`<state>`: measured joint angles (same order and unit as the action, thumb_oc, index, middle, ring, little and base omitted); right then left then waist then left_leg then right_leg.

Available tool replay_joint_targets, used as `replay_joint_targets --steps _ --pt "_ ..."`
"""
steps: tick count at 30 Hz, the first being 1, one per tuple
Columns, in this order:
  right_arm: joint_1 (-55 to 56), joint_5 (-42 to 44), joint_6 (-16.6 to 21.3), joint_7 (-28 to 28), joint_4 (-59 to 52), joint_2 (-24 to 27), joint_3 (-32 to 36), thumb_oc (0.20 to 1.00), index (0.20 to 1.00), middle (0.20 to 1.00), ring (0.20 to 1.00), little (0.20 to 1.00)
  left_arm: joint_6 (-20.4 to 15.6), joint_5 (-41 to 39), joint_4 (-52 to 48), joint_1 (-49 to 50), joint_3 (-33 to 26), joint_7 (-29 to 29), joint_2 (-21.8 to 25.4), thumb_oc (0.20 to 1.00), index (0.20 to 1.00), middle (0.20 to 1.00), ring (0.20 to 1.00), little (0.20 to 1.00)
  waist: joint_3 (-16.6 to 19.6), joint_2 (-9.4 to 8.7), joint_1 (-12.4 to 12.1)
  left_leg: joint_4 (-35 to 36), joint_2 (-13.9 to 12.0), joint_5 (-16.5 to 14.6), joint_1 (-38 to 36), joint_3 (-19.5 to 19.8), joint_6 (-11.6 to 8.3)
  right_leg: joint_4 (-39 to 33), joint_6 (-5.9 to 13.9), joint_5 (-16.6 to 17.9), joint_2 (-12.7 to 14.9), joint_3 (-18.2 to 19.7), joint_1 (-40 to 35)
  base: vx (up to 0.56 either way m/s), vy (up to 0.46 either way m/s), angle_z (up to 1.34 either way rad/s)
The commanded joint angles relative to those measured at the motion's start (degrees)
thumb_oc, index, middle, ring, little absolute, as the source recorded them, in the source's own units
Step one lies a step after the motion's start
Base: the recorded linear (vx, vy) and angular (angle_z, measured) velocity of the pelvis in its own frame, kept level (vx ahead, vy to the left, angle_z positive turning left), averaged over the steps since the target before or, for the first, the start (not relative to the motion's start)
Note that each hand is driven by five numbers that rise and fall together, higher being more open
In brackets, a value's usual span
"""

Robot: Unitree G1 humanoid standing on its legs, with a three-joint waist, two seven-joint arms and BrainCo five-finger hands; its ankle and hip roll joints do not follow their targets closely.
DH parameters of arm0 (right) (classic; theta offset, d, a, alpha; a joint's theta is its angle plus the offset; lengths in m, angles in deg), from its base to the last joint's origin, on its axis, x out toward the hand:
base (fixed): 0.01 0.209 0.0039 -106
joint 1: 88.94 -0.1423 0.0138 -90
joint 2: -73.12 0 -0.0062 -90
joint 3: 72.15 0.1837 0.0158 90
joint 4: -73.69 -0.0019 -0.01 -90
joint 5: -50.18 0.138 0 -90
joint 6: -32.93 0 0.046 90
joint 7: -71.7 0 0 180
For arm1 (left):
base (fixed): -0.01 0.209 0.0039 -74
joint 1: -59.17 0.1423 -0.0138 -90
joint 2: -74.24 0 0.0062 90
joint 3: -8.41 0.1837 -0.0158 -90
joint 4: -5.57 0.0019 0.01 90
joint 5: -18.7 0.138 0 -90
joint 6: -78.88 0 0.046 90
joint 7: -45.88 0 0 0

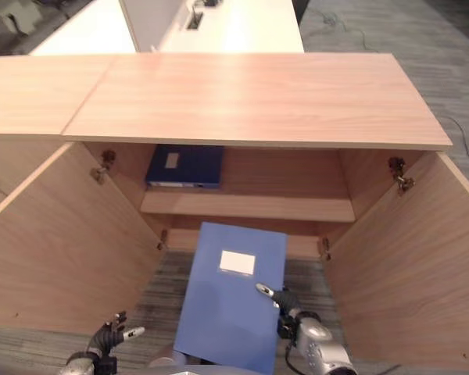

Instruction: Put the empty folder in the office cabinet

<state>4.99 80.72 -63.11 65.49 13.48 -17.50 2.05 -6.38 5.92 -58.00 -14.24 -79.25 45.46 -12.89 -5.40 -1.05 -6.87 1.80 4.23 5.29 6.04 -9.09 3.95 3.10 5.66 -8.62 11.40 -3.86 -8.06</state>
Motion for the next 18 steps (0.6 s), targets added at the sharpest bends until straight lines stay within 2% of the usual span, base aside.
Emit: replay_joint_targets --steps 1,3,5,6,7,8,9,10,11,12,13,14,17,18 --pt "0.09 -0.90 1.01 -1.33 -1.63 -0.13 -0.84 0.200 0.200 0.200 0.200 0.200 -1.47 2.71 -1.71 3.20 -0.96 0.81 3.18 1.000 1.000 1.000 1.000 1.000 3.45 -0.03 -0.76 1.90 -2.08 1.08 3.45 4.36 -2.87 1.95 4.85 2.92 3.11 -1.24 -1.61 0.16 0.253 -0.26" --pt "0.98 -1.48 0.72 -1.79 -1.05 -0.82 -0.23 0.200 0.200 0.200 0.200 0.200 -0.99 4.51 -1.59 3.27 -1.41 0.28 3.80 1.000 1.000 1.000 1.000 1.000 2.96 0.06 -0.31 2.03 0.15 -1.30 0.70 4.03 -1.07 9.42 5.58 9.06 6.27 -1.47 1.47 0.17 0.288 -0.18" --pt "1.49 -1.52 0.32 -1.91 -1.35 -0.88 -0.08 0.200 0.200 0.200 0.200 0.200 -0.58 5.13 -1.96 3.51 -1.65 -0.05 4.14 1.000 1.000 1.000 1.000 1.000 2.39 0.35 -0.01 2.06 0.96 -2.54 -1.06 3.92 -0.12 14.12 4.74 13.00 7.72 -2.50 3.07 0.09 0.174 -0.11" --pt "1.50 -1.52 0.30 -1.90 -1.38 -0.87 -0.08 0.200 0.200 0.200 0.200 0.200 -0.56 5.14 -1.99 3.52 -1.66 -0.06 4.14 1.000 1.000 1.000 1.000 1.000 2.33 0.33 -0.03 2.04 1.01 -2.56 -1.12 3.89 -0.08 14.23 4.79 12.96 7.77 -2.44 3.07 0.10 0.205 -0.10" --pt "2.06 -1.80 0.18 -2.05 -0.97 -0.97 -0.13 0.200 0.200 0.200 0.200 0.200 -0.20 5.66 -2.37 4.13 -1.84 -0.31 4.57 1.000 1.000 1.000 1.000 1.000 1.29 0.89 0.28 1.92 1.38 -3.45 -2.23 3.85 0.94 19.09 3.70 17.12 9.48 -4.61 4.18 0.06 0.133 -0.05" --pt "2.09 -1.81 0.18 -2.05 -0.98 -0.99 -0.15 0.200 0.200 0.200 0.200 0.200 -0.18 5.67 -2.41 4.18 -1.87 -0.32 4.59 1.000 1.000 1.000 1.000 1.000 1.08 0.68 0.36 1.89 1.65 -3.56 -2.45 3.88 0.99 19.56 3.82 16.78 9.79 -4.54 4.11 0.11 0.188 0.06" --pt "2.30 -1.72 0.26 -1.84 -0.93 -1.13 -0.01 0.200 0.200 0.200 0.200 0.200 0.07 5.87 -2.52 4.28 -2.09 -0.48 4.70 1.000 1.000 1.000 1.000 1.000 1.00 1.07 0.29 1.99 1.30 -4.14 -3.23 3.54 1.08 20.58 3.11 16.11 10.09 -6.19 4.51 0.21 0.123 0.02" --pt "3.09 -1.66 -0.07 -1.92 -1.43 -1.78 0.01 0.200 0.200 0.200 0.200 0.200 0.47 6.17 -3.17 5.31 -3.02 -0.55 4.21 1.000 1.000 1.000 1.000 1.000 1.01 0.58 -0.05 2.66 1.51 -6.41 -5.63 3.03 0.74 22.36 3.55 13.51 12.26 -10.67 5.34 0.21 0.122 -0.06" --pt "3.14 -1.67 -0.09 -1.91 -1.46 -1.80 -0.01 0.200 0.200 0.200 0.200 0.200 0.49 6.18 -3.22 5.37 -3.05 -0.56 4.23 1.000 1.000 1.000 1.000 1.000 0.96 0.52 0.04 2.65 1.58 -6.44 -5.72 3.10 0.75 22.38 3.57 13.43 12.32 -10.77 5.20 0.20 0.075 -0.20" --pt "3.00 -1.36 -0.40 -1.95 -2.13 -1.66 0.02 0.200 0.200 0.200 0.200 0.200 0.45 5.96 -3.27 5.54 -3.45 -0.58 4.19 1.000 1.000 1.000 1.000 1.000 0.64 0.79 -0.08 2.90 0.78 -7.08 -6.19 2.48 0.40 21.63 2.99 11.93 11.92 -13.19 7.09 0.07 -0.001 -0.25" --pt "3.17 -1.20 -0.42 -2.11 -3.10 -1.41 0.34 0.200 0.200 0.200 0.200 0.200 0.45 5.88 -3.47 5.81 -3.65 -0.74 4.36 1.000 1.000 1.000 1.000 1.000 0.29 1.11 0.00 2.92 0.31 -7.15 -6.21 2.45 0.15 20.07 2.79 10.16 10.97 -14.45 8.16 0.10 -0.066 -0.26" --pt "2.87 -0.02 -0.32 -1.89 -4.83 -0.55 0.75 0.200 0.200 0.200 0.200 0.200 0.20 5.67 -1.93 5.64 -2.75 -0.90 4.48 1.000 1.000 1.000 1.000 1.000 -1.83 1.93 1.18 2.67 -1.19 -7.33 -7.07 3.03 -0.34 16.87 2.29 7.37 7.49 -15.07 12.11 0.09 -0.121 -0.20" --pt "2.19 2.07 -0.01 -1.12 -5.79 -0.16 0.66 0.200 0.200 0.200 0.200 0.200 0.01 6.23 1.33 4.82 -1.26 -0.75 4.08 1.000 1.000 1.000 1.000 1.000 -3.54 1.99 2.25 2.54 -1.98 -7.72 -8.15 3.00 -0.81 11.12 2.95 8.56 5.15 -14.99 14.38 0.03 -0.091 0.12" --pt "1.74 2.99 0.20 -0.70 -6.10 -0.03 0.68 0.200 0.200 0.200 0.200 0.200 -0.12 6.57 2.57 4.11 -0.67 -0.49 3.74 1.000 1.000 1.000 1.000 1.000 -4.33 1.92 2.63 2.32 -2.03 -6.93 -7.87 2.73 -0.81 7.41 2.72 10.96 4.01 -15.07 15.39 0.01 -0.110 0.28"
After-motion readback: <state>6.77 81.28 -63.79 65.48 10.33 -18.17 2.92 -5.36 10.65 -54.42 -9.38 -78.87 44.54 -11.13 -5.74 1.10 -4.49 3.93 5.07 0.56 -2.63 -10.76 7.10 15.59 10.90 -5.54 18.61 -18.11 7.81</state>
